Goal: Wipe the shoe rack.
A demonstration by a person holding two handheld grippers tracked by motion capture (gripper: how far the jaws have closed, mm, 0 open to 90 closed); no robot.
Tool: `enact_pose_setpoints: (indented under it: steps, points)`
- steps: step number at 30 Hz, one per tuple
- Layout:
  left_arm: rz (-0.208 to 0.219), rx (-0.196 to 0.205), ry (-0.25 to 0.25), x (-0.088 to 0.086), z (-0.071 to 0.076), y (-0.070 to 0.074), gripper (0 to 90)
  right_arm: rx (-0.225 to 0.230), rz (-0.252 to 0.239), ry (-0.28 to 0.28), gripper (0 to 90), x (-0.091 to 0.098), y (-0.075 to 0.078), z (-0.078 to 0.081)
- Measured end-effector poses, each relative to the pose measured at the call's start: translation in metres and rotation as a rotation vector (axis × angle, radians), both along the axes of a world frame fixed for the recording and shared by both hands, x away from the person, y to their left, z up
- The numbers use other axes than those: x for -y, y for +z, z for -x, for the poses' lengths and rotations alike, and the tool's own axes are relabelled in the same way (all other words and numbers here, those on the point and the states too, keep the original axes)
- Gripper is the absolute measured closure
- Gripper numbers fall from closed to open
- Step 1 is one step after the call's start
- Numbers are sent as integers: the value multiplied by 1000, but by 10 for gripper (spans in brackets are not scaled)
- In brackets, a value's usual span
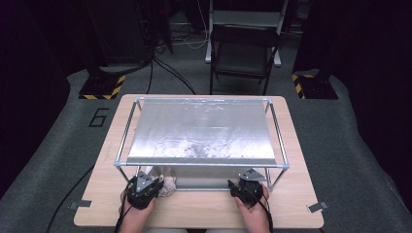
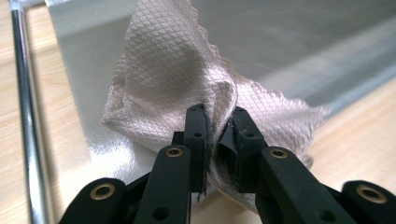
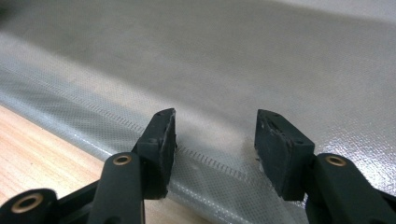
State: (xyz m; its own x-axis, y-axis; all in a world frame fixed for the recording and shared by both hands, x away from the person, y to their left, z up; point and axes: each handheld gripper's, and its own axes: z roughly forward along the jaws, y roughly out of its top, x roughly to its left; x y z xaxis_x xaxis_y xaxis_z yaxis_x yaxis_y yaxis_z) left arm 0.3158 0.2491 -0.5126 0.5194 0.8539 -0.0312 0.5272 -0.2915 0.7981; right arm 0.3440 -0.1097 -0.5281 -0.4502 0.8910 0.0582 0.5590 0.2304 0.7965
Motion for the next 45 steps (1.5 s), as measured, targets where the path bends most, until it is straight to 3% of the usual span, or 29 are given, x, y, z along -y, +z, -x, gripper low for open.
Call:
enact_pose_setpoints:
  steps: [3,4,6,8,11,12,15,20,24,28,38,41,45]
  points:
    - [10,21,0,-4,6,6,801,0,1,0,479,0,0,0]
    - [-41,70,26,-14,13,13,802,0,2,0,479,0,0,0]
    - [-38,73,36,-24,19,19,803,1,1,0,479,0,0,0]
    - [-23,102,69,-31,26,23,803,-5,5,2,479,0,0,0]
    - [-26,101,82,-41,35,29,804,-12,6,4,479,0,0,0]
    - [-12,122,114,-50,41,35,804,-12,5,4,479,0,0,0]
    - [20,147,149,-61,47,44,807,-12,6,4,479,0,0,0]
    - [32,204,167,-69,55,64,812,-12,7,4,479,0,0,0]
    - [11,248,182,-74,63,76,818,-12,6,3,479,0,0,0]
    - [17,223,198,-82,63,68,822,-12,5,3,479,0,0,0]
    - [-4,84,217,-91,48,24,826,-12,6,5,479,0,0,0]
    - [2,89,223,-93,49,27,826,-14,7,9,479,0,0,0]
    - [6,141,231,-95,53,40,827,-12,4,9,480,0,0,0]
